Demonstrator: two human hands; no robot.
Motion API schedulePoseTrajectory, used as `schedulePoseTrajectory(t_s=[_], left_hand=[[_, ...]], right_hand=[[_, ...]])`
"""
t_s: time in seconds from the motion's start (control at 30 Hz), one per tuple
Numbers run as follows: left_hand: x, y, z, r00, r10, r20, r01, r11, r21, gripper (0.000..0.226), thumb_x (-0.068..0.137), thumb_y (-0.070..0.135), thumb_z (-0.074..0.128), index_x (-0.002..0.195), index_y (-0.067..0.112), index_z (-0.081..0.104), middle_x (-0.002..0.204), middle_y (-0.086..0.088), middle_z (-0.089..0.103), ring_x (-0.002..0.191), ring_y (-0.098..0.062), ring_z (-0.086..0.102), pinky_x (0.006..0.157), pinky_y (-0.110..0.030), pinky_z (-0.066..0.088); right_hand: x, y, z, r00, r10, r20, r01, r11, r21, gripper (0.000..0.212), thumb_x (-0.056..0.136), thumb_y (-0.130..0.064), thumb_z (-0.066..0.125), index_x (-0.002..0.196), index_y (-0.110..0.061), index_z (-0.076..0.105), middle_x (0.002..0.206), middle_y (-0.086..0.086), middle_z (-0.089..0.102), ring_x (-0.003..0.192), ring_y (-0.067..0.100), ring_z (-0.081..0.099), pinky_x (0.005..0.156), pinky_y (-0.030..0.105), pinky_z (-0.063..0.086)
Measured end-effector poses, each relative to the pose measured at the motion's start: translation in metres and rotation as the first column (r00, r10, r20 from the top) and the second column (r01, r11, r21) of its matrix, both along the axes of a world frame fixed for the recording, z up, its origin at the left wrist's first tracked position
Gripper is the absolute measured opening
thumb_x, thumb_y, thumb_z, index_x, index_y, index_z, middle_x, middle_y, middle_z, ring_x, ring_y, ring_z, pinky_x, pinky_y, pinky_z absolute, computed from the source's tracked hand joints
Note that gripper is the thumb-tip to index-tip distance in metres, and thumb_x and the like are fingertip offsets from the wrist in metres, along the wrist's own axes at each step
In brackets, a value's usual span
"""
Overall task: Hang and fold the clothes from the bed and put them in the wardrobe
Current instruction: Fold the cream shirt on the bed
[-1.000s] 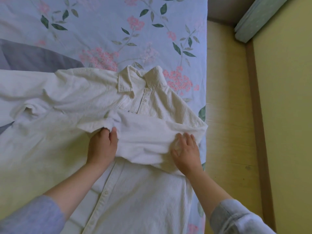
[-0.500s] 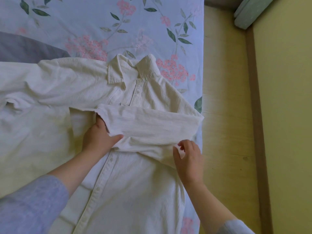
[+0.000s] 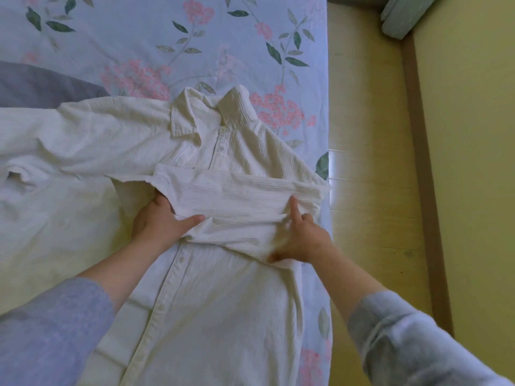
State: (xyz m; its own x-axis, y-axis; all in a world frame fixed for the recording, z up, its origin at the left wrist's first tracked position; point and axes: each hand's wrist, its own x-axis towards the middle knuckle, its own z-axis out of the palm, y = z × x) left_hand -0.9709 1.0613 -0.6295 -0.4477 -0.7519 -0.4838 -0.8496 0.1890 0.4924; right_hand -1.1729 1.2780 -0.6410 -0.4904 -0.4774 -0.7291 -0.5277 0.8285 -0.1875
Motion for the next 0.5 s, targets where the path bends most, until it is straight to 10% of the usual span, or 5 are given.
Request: schedulePoseTrajectory(t_s=[0.3, 0.5], left_hand=[[0.003, 0.005, -0.001, 0.98, 0.16, -0.118, -0.168, 0.984, -0.059, 0.028, 0.079, 0.032, 0.077, 0.093, 0.014, 0.06, 0.088, 0.002, 0.065, 0.085, -0.022, 0.063, 0.067, -0.029, 0.04], [0.042, 0.016, 0.011, 1.0, -0.003, 0.021, 0.001, 0.999, 0.051, 0.034, 0.079, 0.031, 0.076, 0.108, 0.017, 0.062, 0.101, 0.004, 0.066, 0.094, -0.02, 0.061, 0.076, -0.031, 0.047]], right_hand=[[0.013, 0.027, 0.016, 0.986, 0.026, -0.163, -0.058, 0.979, -0.195, 0.089, 0.085, -0.06, 0.06, 0.155, -0.03, 0.014, 0.113, -0.001, 0.06, 0.097, 0.014, 0.059, 0.07, 0.025, 0.041], [0.052, -0.024, 0.038, 0.999, 0.03, -0.032, -0.038, 0.956, -0.291, 0.052, 0.095, -0.033, 0.053, 0.144, -0.02, 0.042, 0.108, 0.001, 0.063, 0.102, 0.018, 0.059, 0.086, 0.033, 0.05]])
